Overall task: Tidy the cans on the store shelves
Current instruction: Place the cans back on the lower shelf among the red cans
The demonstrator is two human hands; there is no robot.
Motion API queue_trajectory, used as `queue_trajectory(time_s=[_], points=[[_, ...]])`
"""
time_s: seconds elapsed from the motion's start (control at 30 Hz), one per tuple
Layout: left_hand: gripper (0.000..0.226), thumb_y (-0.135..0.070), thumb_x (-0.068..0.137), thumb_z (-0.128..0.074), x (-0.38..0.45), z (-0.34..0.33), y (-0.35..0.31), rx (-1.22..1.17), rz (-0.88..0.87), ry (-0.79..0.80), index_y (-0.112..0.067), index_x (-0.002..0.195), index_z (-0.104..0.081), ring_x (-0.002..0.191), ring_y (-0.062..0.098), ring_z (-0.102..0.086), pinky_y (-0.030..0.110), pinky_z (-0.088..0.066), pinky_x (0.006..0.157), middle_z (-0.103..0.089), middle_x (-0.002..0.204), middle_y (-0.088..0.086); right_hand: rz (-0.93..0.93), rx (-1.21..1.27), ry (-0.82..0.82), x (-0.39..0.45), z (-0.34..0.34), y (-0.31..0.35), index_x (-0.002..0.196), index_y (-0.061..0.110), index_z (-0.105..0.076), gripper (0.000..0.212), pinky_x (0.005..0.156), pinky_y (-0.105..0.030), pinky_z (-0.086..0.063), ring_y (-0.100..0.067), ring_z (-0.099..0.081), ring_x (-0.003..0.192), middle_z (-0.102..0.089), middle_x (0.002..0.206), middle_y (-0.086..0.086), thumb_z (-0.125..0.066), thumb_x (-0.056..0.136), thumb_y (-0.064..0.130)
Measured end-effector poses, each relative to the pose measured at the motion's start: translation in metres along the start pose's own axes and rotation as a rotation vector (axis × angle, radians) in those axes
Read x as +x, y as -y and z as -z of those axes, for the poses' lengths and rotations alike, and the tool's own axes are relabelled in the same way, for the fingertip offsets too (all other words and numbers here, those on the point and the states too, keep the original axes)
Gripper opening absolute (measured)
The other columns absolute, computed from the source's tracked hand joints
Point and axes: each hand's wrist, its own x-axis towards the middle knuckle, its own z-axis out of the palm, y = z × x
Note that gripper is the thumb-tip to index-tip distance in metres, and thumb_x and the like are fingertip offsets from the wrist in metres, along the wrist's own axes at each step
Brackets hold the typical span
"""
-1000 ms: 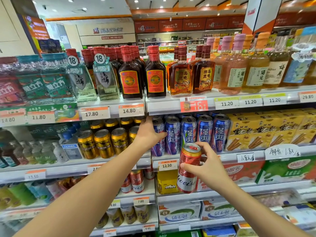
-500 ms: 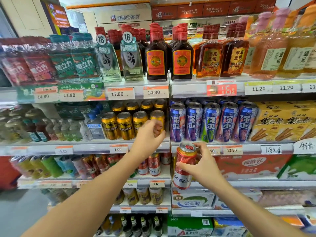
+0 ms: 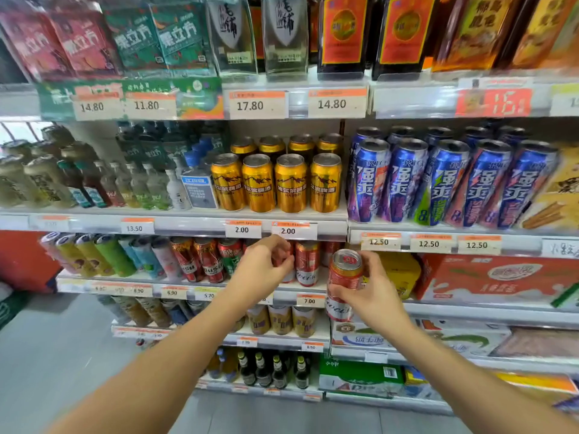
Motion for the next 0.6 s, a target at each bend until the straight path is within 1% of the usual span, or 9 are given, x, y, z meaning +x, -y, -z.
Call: queue_trajectory(time_s=[0.07,0.1,0.2,0.27,0.3,0.37,0.43,0.5,0.6], points=[[0.017,-0.025,0.093,-0.071,-0.002,-0.006,0.009,0.015,-0.004,0.027,-0.019,0.109,-0.068,0.071,0.002,-0.057,0.021,-0.041,0.063,-0.069,0.093,-0.003,-0.016,-0.007,0.016,0.004,-0.009,-0.007,0.132,0.028,-0.047,0.076,0.078,-0.026,-0.046,-0.011,-0.062,0.097,-0.058,0.103,0.023,-0.095,0.074,0.032],[0.018,-0.027,0.093,-0.071,-0.002,-0.009,0.014,0.020,-0.001,0.032,-0.021,0.110,-0.068,0.073,0.002,-0.058,0.021,-0.041,0.063,-0.069,0.094,-0.004,-0.028,-0.007,0.023,0.008,-0.013,-0.011,0.132,0.028,-0.047,0.076,0.082,-0.028,-0.048,-0.011,-0.062,0.100,-0.057,0.103,0.023,-0.095,0.074,0.031],[0.019,-0.029,0.093,-0.071,0.001,-0.016,0.022,-0.025,0.027,0.027,-0.022,0.110,-0.068,0.082,0.012,-0.064,0.027,-0.047,0.067,-0.069,0.095,-0.004,-0.073,-0.030,0.022,0.020,-0.024,-0.021,0.133,0.031,-0.046,0.079,0.098,-0.041,-0.054,-0.016,-0.064,0.109,-0.061,0.111,0.016,-0.096,0.072,0.033],[0.018,-0.028,0.093,-0.071,0.004,-0.020,0.027,-0.041,0.031,0.024,-0.021,0.109,-0.068,0.085,0.013,-0.065,0.030,-0.050,0.071,-0.069,0.096,-0.003,-0.093,-0.047,0.024,0.027,-0.029,-0.026,0.135,0.030,-0.046,0.080,0.100,-0.046,-0.054,-0.019,-0.065,0.113,-0.064,0.115,0.012,-0.095,0.072,0.036],[0.017,-0.027,0.093,-0.071,0.005,-0.022,0.030,-0.043,0.031,0.022,-0.021,0.109,-0.068,0.084,0.012,-0.064,0.028,-0.049,0.070,-0.069,0.096,-0.002,-0.092,-0.059,0.024,0.031,-0.031,-0.028,0.136,0.028,-0.047,0.080,0.101,-0.047,-0.053,-0.019,-0.065,0.113,-0.064,0.115,0.012,-0.095,0.073,0.036],[0.017,-0.025,0.095,-0.070,0.007,-0.026,0.036,-0.042,0.039,0.024,-0.019,0.110,-0.068,0.077,0.004,-0.059,0.020,-0.043,0.064,-0.068,0.096,-0.002,-0.086,-0.074,0.020,0.038,-0.033,-0.033,0.134,0.026,-0.049,0.076,0.103,-0.049,-0.052,-0.019,-0.064,0.113,-0.063,0.111,0.014,-0.093,0.074,0.038],[0.016,-0.023,0.096,-0.070,0.009,-0.029,0.043,-0.028,0.045,0.024,-0.018,0.111,-0.068,0.077,0.002,-0.058,0.011,-0.038,0.062,-0.069,0.097,-0.002,-0.072,-0.096,0.014,0.043,-0.035,-0.036,0.130,0.028,-0.050,0.071,0.106,-0.054,-0.050,-0.021,-0.064,0.116,-0.063,0.109,0.016,-0.091,0.075,0.042],[0.016,-0.021,0.096,-0.070,0.009,-0.032,0.047,-0.014,0.039,0.021,-0.015,0.111,-0.070,0.084,0.006,-0.062,0.007,-0.041,0.063,-0.070,0.097,-0.002,-0.060,-0.095,0.000,0.049,-0.037,-0.039,0.133,0.025,-0.050,0.071,0.110,-0.056,-0.045,-0.021,-0.063,0.119,-0.062,0.111,0.016,-0.089,0.077,0.043],[0.017,-0.019,0.095,-0.071,0.010,-0.034,0.052,-0.017,0.032,0.014,-0.013,0.111,-0.071,0.089,0.011,-0.065,0.006,-0.043,0.065,-0.071,0.095,-0.003,-0.056,-0.160,-0.003,0.056,-0.036,-0.036,0.131,0.023,-0.051,0.062,0.118,-0.053,-0.027,-0.016,-0.052,0.121,-0.061,0.113,0.011,-0.085,0.083,0.042]])
